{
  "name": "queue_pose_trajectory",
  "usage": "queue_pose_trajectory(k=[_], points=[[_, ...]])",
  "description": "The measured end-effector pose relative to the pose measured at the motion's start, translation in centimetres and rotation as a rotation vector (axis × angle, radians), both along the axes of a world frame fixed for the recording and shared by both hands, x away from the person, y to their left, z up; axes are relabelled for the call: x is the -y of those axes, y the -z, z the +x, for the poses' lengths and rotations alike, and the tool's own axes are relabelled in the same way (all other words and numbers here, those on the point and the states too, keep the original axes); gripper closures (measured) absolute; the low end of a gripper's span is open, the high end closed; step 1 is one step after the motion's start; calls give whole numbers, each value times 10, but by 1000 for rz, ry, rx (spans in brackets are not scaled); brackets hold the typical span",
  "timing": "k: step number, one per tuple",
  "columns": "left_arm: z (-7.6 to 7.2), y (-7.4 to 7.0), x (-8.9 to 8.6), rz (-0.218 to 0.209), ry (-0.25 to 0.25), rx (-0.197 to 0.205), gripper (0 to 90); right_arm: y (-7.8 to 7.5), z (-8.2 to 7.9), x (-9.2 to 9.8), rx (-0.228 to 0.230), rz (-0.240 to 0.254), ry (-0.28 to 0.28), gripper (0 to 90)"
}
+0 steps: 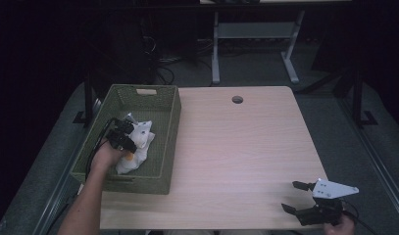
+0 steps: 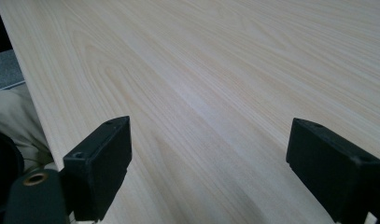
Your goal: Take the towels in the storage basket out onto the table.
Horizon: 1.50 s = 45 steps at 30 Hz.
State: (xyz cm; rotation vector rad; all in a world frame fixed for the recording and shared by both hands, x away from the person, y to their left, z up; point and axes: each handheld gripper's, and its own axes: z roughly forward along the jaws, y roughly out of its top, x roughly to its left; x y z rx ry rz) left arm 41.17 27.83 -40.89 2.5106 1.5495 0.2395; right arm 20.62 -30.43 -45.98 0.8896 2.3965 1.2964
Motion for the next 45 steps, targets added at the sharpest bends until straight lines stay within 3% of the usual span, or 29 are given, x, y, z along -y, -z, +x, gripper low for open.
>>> queue_pose_trajectory(k=[10, 12, 15, 18, 22, 25, 26, 29, 31, 35, 38, 42, 45], points=[[-9, -14, -6, -110, 5, 38, 724, -2, -1, -2, 5, -2, -3, 138], [-11, -20, -10, -163, -7, 51, 724, -2, -2, -2, 8, -4, -3, 138], [-12, -23, -13, -186, -6, 65, 724, -2, -2, -2, 10, -3, -4, 138], [-16, -29, -20, -261, 1, 83, 724, -3, -2, -2, 12, -1, 0, 138], [-18, -31, -23, -285, 18, 85, 722, -3, -1, -2, 13, 0, 5, 138], [-21, -36, -31, -353, 9, 107, 721, -4, -2, -2, 13, 0, 6, 138], [-21, -36, -31, -353, 9, 107, 721, -4, -2, -2, 13, 0, 6, 138], [-24, -42, -36, -433, -1, 125, 720, -4, -2, -1, 22, 3, 4, 138], [-24, -43, -37, -446, -3, 130, 721, -4, -2, -1, 21, 4, 5, 138], [-25, -47, -41, -534, -5, 145, 721, -4, -2, -1, 23, 6, 7, 138], [-25, -48, -43, -561, -12, 150, 720, -5, -2, -1, 28, 2, 8, 138], [-26, -50, -47, -630, -12, 168, 721, -5, -3, -1, 26, 7, 11, 138], [-27, -51, -48, -641, -9, 177, 721, -5, -2, 0, 23, 12, 13, 138]])
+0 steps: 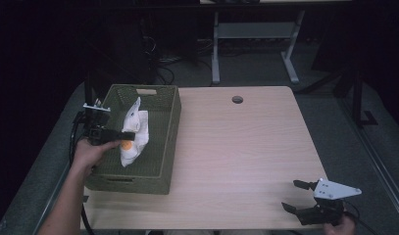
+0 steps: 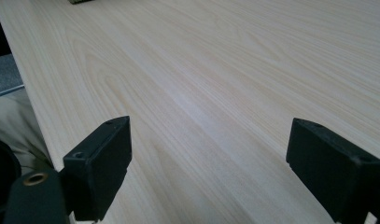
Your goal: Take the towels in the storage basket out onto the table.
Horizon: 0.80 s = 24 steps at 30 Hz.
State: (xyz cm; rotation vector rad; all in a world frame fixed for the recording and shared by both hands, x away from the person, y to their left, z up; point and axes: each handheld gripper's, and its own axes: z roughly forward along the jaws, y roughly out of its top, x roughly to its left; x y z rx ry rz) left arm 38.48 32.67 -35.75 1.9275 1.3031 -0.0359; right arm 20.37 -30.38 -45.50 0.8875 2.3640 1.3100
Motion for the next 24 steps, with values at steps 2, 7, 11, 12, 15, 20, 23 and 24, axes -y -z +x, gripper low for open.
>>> queue_pose_trajectory(k=[2, 7, 11, 12, 15, 20, 23, 24], points=[[-1, -1, -3, -21, 0, 2, 721, 0, 0, 1, 3, 7, 0, 138], [-3, -3, -4, -48, 1, 14, 721, 0, 0, 1, 4, 10, 2, 138], [-4, -6, -5, -83, 0, 24, 721, -1, 0, 1, 3, 16, 4, 138], [-4, -6, -5, -83, 0, 24, 721, -1, 0, 2, 2, 20, 4, 138], [-4, -7, -6, -96, 3, 28, 721, -1, 0, 2, 7, 30, 3, 138], [-5, -11, -6, -135, 16, 43, 720, -1, 0, 3, 9, 34, 7, 138], [-6, -13, -6, -160, 13, 46, 720, -2, 0, 3, 13, 39, 9, 138], [-6, -13, -6, -160, 13, 46, 720, -2, 0, 3, 13, 39, 9, 138]])
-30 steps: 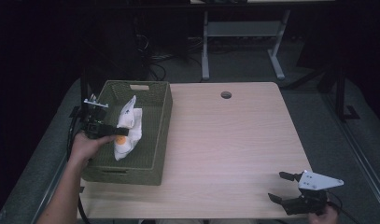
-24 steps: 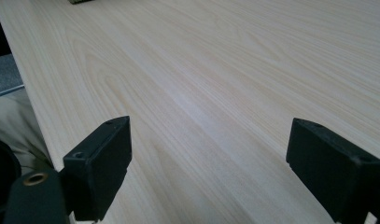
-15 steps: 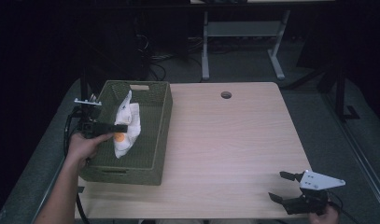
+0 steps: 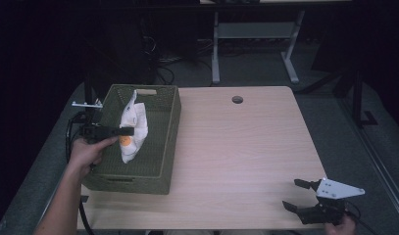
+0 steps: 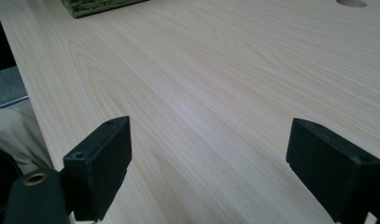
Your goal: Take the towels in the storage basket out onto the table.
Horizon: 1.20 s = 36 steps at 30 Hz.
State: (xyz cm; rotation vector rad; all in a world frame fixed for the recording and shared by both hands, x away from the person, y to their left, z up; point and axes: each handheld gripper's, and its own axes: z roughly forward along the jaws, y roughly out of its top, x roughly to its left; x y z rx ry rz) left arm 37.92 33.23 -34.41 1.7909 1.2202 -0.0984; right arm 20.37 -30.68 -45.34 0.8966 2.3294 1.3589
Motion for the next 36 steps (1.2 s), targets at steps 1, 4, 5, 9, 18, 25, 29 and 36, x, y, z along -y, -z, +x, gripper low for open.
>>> queue_pose_trajectory(k=[1, 4, 5, 9, 18, 25, 29, 36], points=[[-1, -1, 0, -11, 3, 1, 720, 0, 0, 0, 1, 1, -1, 138], [-1, -3, 1, -2, 9, 4, 720, 0, 0, 0, 1, 1, 0, 138], [-1, -3, 1, -4, 11, 5, 720, 0, 0, 0, 1, 1, -1, 138], [-1, -7, 2, -9, 14, 17, 720, 0, 0, 0, 0, 1, -1, 138], [-1, -9, 3, -17, 19, 19, 719, 0, 0, -1, -2, -3, -2, 138], [-1, -16, 13, -48, 38, 35, 719, 0, -1, -2, -6, -6, -7, 138], [0, -18, 17, -61, 48, 42, 718, -1, -1, -2, -2, -5, -8, 138], [3, -28, 32, -87, 74, 65, 719, -1, -1, -2, 2, -4, -7, 138]])
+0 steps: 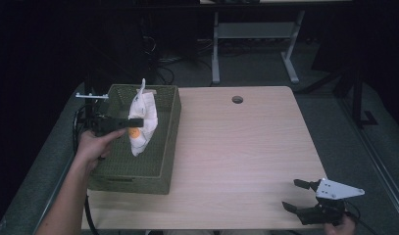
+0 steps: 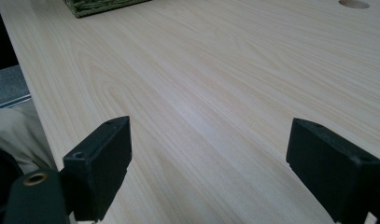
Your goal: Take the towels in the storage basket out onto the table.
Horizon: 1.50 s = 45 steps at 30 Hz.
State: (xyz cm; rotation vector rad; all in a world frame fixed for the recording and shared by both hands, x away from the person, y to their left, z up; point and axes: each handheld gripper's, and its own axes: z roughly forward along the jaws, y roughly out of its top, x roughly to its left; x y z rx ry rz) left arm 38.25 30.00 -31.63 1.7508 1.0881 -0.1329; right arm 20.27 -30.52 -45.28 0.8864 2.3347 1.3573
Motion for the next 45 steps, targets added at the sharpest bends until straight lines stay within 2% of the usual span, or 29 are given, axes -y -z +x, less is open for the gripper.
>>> queue_pose_trajectory(k=[12, 17, 23, 26, 33, 45], points=[[2, -10, 20, -29, 51, 24, 719, 0, 1, -1, -1, -1, 5, 138], [5, -10, 32, -40, 76, 29, 719, 0, 0, 0, 2, 1, 5, 138], [8, -10, 44, -46, 96, 32, 719, 1, 0, -1, 0, 1, 9, 138], [8, -11, 51, -32, 114, 39, 719, 1, 0, -1, -5, 2, 9, 138], [8, -15, 65, -48, 141, 48, 719, 1, -1, -1, -5, 10, 15, 138], [10, -18, 104, -37, 226, 64, 720, 1, -1, 0, -2, 10, 15, 138]])
